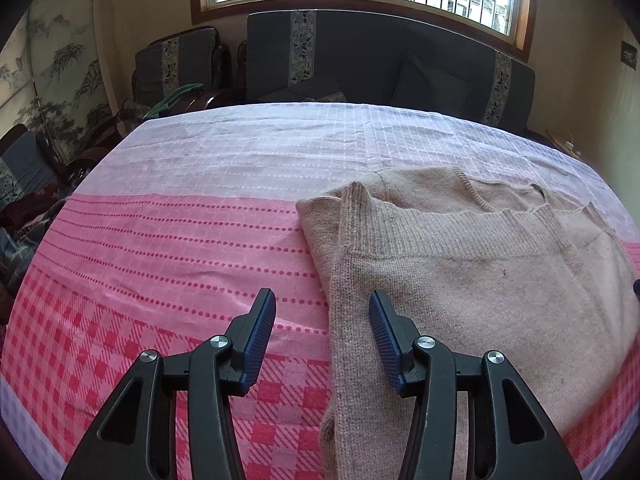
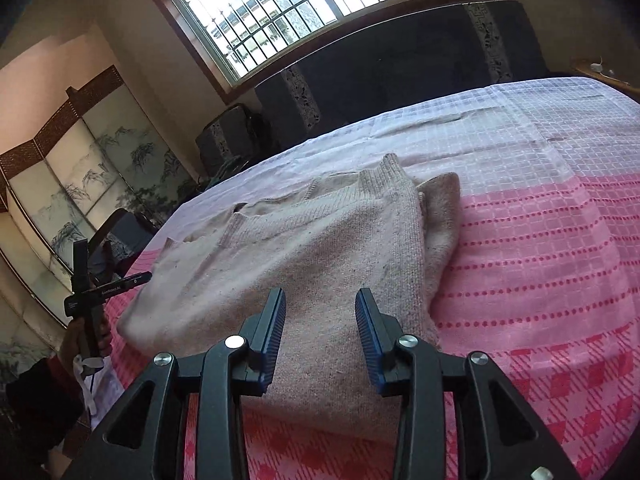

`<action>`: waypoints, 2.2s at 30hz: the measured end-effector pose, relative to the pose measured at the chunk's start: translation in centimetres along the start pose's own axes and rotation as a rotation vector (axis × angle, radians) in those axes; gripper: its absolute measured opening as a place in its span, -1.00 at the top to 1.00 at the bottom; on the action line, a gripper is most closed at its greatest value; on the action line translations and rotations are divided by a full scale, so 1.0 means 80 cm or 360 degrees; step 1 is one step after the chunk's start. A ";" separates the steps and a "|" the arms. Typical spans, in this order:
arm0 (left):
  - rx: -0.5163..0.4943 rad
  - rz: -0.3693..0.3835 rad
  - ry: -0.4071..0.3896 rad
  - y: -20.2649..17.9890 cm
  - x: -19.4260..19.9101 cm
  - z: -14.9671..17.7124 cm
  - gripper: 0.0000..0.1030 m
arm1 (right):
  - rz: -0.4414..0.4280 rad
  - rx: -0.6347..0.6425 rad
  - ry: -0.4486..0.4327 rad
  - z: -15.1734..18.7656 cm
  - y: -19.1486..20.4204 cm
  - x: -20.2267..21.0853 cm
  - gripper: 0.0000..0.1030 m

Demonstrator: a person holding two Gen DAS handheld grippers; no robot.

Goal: Fold small clothes
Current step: 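Move the left tool to the folded edge of the sweater, then grasp the folded sweater edge with the left tool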

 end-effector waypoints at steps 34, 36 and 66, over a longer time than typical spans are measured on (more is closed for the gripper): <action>0.0167 0.0768 0.0309 -0.010 -0.029 -0.001 0.40 | 0.0011 0.0077 -0.0021 -0.001 0.016 0.004 -0.36; 0.0159 0.0816 0.0345 -0.008 -0.034 -0.002 0.40 | 0.0009 0.0076 -0.0022 -0.002 0.017 0.003 -0.37; 0.0244 0.0738 0.0494 -0.038 -0.049 -0.020 0.51 | -0.0005 0.0076 -0.0058 -0.001 0.018 0.003 -0.51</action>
Point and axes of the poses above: each gripper's, at about its wrist camera, not at the fingertips, and x roughly against the way its jaws point, y to its left, z to its underside, the point moved 9 cm from there along -x, roughly the way its jaws point, and after that the axes turned 15 degrees about -z, right-handed, at the moved point
